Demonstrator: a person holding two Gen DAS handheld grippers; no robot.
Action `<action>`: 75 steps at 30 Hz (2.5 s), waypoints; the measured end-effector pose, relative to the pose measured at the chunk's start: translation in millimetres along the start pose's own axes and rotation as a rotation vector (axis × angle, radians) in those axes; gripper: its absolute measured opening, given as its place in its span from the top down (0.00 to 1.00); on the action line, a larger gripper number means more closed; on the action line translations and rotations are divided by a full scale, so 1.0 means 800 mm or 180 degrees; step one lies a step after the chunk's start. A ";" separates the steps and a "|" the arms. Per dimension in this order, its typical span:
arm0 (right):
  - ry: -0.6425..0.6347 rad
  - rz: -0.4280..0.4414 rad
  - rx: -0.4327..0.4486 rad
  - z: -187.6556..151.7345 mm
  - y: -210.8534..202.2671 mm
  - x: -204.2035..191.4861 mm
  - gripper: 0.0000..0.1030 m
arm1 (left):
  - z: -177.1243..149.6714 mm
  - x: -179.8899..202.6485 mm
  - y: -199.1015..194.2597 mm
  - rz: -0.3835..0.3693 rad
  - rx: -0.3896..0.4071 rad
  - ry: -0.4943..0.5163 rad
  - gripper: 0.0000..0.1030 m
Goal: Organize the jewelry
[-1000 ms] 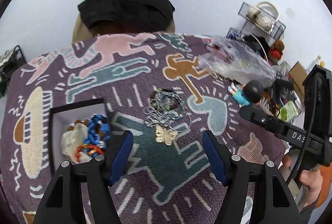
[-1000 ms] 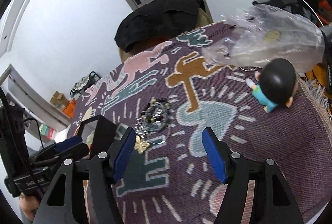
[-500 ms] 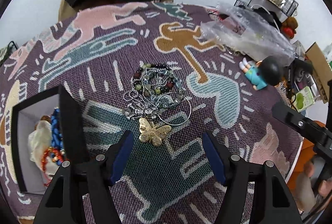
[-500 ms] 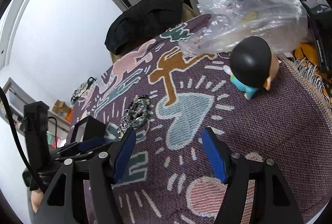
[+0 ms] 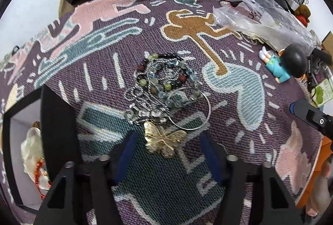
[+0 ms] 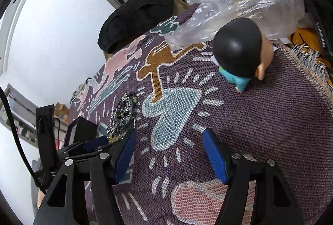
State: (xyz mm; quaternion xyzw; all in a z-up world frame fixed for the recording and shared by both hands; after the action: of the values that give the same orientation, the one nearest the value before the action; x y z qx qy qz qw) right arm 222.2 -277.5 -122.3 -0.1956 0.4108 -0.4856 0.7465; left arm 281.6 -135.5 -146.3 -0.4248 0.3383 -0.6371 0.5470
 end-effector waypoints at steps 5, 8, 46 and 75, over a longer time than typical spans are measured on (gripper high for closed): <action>-0.0068 0.0080 -0.0065 0.005 0.018 -0.016 0.42 | 0.002 -0.006 -0.004 -0.0114 0.0001 -0.0027 0.60; -0.0116 0.0090 -0.0096 0.008 0.027 -0.026 0.43 | 0.003 -0.007 -0.013 -0.0137 0.0081 -0.0032 0.60; -0.1718 -0.0226 -0.1041 0.005 0.137 -0.144 0.38 | 0.016 -0.140 -0.151 -0.0397 0.0742 -0.0651 0.60; -0.1739 -0.0412 -0.1047 0.024 0.134 -0.140 0.69 | 0.000 -0.182 -0.169 -0.0462 0.0820 -0.0815 0.60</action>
State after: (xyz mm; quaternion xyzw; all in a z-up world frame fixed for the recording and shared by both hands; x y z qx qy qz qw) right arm 276.7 -132.0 -138.2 -0.4624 0.2550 -0.3887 0.7550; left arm 231.9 31.0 -49.8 -0.4521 0.1501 -0.6536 0.5881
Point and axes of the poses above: each gripper's, at about its wrist camera, not at the fingertips, and y roughly the way its jaws point, x to its right, z to its top, the point moved 5 cm from there along y, roughly the way its jaws point, and after that the axes turned 12 degrees about -y, right-handed, at the moved point
